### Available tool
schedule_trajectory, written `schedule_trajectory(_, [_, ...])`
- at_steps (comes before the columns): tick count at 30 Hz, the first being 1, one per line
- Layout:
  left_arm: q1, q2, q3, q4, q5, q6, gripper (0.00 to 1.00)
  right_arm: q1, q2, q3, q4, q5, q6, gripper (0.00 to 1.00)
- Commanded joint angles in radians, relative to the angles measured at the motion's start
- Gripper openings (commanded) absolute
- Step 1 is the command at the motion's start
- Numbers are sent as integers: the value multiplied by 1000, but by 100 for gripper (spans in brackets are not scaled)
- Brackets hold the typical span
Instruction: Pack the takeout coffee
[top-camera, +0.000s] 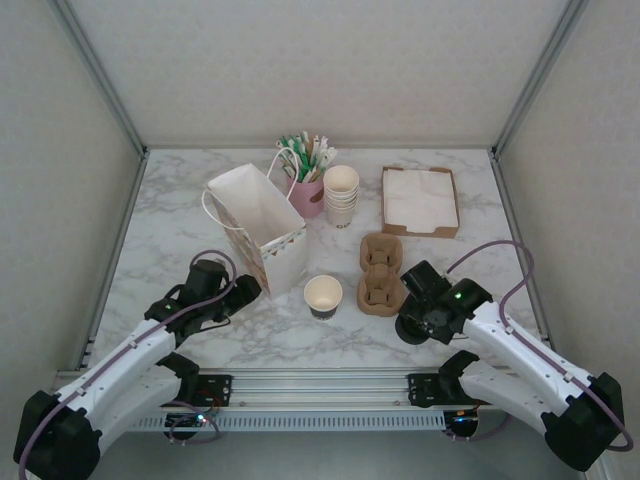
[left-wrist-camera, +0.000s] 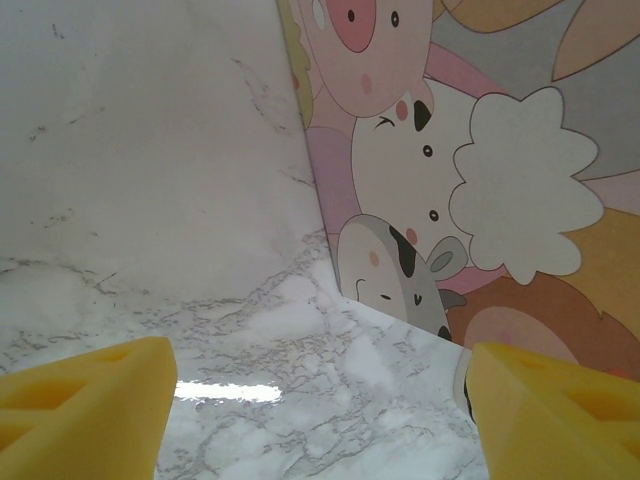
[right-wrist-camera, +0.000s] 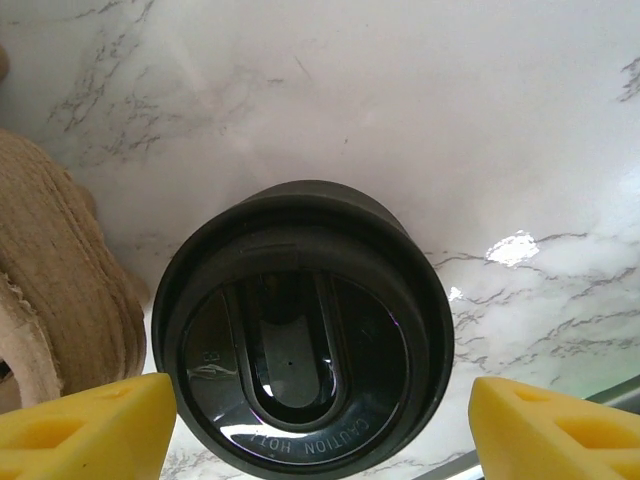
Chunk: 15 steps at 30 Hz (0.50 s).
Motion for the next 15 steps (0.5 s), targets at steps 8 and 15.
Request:
schedule_trajectory(8, [-15,12,14,8,-26,-15,76,-52,10,-42,46,-44,-24,79])
schedule_trajectory(15, [-23,16,15,7,-28,-14,76,-70,24,-65,70,-53,-29,80])
